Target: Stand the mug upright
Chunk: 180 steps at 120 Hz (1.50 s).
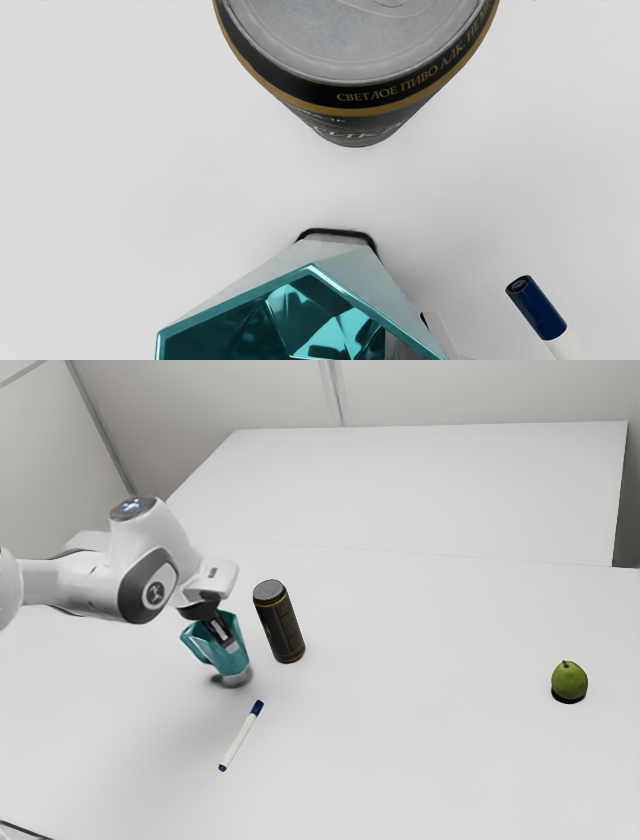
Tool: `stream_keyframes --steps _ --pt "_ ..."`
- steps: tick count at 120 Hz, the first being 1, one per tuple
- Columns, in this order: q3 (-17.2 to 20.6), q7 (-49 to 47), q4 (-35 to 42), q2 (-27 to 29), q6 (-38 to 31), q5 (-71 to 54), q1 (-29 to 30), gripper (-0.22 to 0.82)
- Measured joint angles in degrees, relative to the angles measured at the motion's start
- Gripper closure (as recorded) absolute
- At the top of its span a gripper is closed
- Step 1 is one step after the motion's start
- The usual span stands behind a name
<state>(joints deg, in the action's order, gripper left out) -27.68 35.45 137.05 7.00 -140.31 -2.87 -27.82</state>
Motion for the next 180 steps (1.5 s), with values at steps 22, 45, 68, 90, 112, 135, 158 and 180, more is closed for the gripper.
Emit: stream_keyframes --steps 22,45,68,90,112,135,158,180 --pt "0.9 -1.2 -0.3 -0.7 -1.0 -0.3 -0.5 0.79" --pt "1.4 -2.1 -0.8 -1.8 -2.2 -0.5 -0.8 0.79" --pt "1.4 -2.8 -0.9 -2.6 -3.1 -0.5 -1.0 0.79" --pt "1.5 -3.3 -0.9 -3.5 -3.5 -0.5 -1.1 0.79" --pt "1.5 -3.8 -0.9 -4.4 -4.0 -0.5 -1.3 0.79" --pt "1.5 -4.1 -0.9 -4.5 -4.3 -0.5 -1.6 0.77" --pt "1.4 -4.0 -0.8 -4.6 -4.3 -0.2 -1.8 0.64" --pt "1.4 -3.9 -0.9 -4.6 -4.3 -0.1 -1.6 0.51"
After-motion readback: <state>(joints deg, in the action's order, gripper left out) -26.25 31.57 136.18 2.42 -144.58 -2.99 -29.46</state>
